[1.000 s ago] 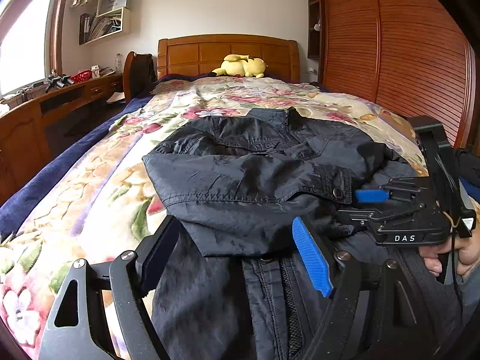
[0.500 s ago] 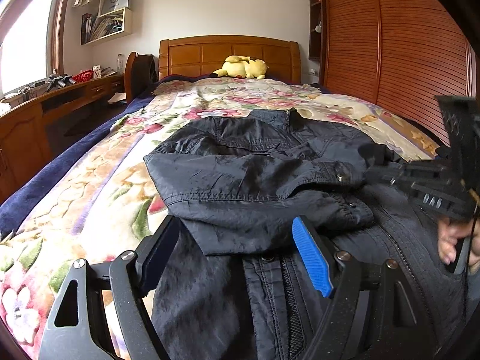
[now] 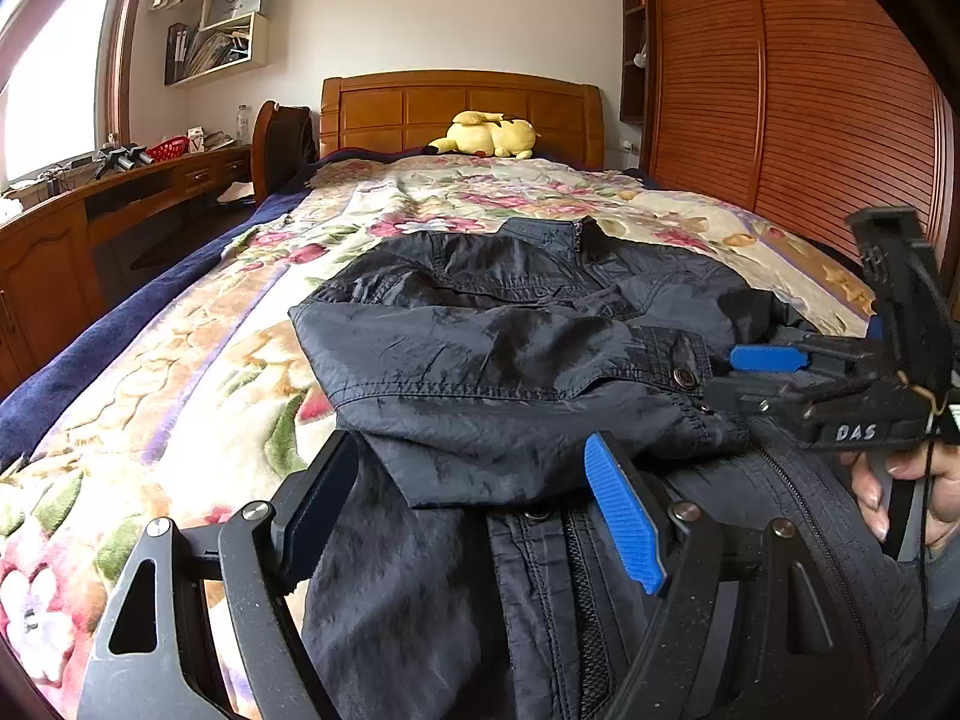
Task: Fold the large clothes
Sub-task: 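Grasp the jacket hem by the buttoned edge with the right gripper, then lift the held hem and fold it toward the collar with the right gripper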
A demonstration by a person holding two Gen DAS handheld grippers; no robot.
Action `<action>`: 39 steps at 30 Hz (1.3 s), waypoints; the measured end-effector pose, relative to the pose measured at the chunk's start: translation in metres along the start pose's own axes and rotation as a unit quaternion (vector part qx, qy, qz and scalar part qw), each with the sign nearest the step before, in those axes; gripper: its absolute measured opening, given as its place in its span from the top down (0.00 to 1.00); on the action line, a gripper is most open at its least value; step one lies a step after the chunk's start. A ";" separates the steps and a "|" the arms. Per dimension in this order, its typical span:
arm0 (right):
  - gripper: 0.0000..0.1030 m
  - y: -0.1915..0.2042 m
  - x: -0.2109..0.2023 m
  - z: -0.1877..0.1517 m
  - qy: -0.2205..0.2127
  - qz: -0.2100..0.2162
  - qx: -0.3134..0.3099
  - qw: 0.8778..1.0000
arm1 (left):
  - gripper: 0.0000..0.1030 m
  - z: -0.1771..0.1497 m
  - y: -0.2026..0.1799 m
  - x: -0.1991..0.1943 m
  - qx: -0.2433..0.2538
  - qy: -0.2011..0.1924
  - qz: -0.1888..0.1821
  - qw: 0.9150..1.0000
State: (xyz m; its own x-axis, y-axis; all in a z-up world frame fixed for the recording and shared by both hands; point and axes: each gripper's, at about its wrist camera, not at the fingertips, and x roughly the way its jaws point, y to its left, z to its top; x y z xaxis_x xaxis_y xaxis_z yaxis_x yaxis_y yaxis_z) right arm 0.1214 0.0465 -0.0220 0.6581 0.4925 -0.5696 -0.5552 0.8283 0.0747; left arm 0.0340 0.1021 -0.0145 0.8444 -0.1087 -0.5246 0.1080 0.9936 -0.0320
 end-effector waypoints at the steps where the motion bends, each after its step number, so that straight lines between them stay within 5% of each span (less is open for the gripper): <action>1: 0.33 0.001 0.004 0.000 0.008 -0.002 -0.002 1.000 | 0.23 -0.001 0.000 0.000 0.001 0.000 0.000 1.000; 9: 0.34 0.003 0.037 -0.002 0.073 0.030 -0.010 0.997 | 0.23 -0.001 0.000 0.000 0.002 0.001 0.001 1.000; 15: 0.80 0.007 0.035 -0.002 0.068 0.067 -0.029 0.995 | 0.24 -0.001 -0.003 0.002 0.006 0.004 0.005 1.000; 18: 0.89 0.011 0.026 -0.003 0.054 0.061 -0.046 0.996 | 0.23 -0.001 -0.003 0.002 0.005 0.003 0.005 1.000; 28: 0.92 -0.025 -0.031 0.003 -0.053 0.007 -0.008 0.999 | 0.23 -0.003 0.000 0.000 -0.003 -0.002 0.005 1.000; 39: 0.92 -0.036 -0.092 0.010 -0.140 -0.097 -0.026 0.985 | 0.23 -0.003 0.000 0.002 0.001 0.001 0.011 1.000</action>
State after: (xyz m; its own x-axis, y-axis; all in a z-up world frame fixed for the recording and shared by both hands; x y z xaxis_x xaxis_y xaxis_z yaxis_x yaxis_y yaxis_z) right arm 0.0860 -0.0261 0.0355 0.8650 0.3862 -0.3202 -0.4253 0.9031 -0.0595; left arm 0.0343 0.1017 -0.0187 0.8457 -0.0870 -0.5266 0.0903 0.9957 -0.0195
